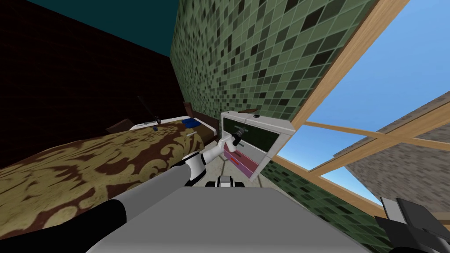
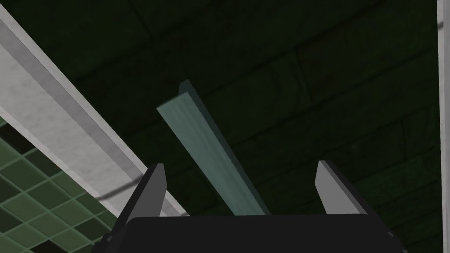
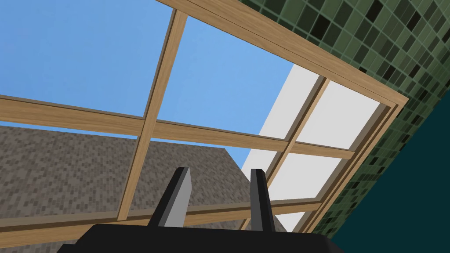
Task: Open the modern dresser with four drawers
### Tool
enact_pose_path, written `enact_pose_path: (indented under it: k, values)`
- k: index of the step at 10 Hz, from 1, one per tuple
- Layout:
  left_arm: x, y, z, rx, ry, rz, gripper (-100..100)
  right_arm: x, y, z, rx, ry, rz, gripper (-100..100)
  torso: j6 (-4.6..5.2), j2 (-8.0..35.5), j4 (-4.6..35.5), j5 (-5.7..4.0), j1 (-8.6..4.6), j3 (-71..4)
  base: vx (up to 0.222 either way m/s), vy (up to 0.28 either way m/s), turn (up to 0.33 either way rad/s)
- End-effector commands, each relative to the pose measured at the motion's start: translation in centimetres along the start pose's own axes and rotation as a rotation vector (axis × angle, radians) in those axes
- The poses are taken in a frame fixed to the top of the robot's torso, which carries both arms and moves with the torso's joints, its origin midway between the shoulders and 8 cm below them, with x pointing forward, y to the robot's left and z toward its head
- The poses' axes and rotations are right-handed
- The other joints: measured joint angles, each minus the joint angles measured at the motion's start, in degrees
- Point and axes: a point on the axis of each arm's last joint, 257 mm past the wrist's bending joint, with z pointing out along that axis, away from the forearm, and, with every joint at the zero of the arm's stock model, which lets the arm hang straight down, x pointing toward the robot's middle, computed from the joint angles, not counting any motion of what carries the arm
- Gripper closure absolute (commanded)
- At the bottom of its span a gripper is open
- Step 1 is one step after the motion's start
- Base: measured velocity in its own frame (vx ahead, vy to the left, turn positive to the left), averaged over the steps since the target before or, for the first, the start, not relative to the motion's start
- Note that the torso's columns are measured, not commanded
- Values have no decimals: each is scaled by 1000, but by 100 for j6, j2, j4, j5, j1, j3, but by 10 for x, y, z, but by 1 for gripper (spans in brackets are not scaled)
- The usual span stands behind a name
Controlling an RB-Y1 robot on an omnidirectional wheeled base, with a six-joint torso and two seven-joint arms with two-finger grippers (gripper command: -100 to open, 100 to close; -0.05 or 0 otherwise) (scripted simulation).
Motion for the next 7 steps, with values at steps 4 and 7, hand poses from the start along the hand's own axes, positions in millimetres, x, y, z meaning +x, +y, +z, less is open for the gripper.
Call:
enact_pose_path:
  k: [4, 7]
  values:
    - [22, -24, 1, 22, 22, -38, -100, 0, 0, 0, 0, 0, 0, 0, -1, -2, -1, 1, 4, -1, 19, -13, -17]
    - [25, -28, 0, 27, 27, -37, 100, 0, 0, 0, 0, 0, 0, 0, 0, 8, 2, 4, 12, 5, 0, 9, 11]
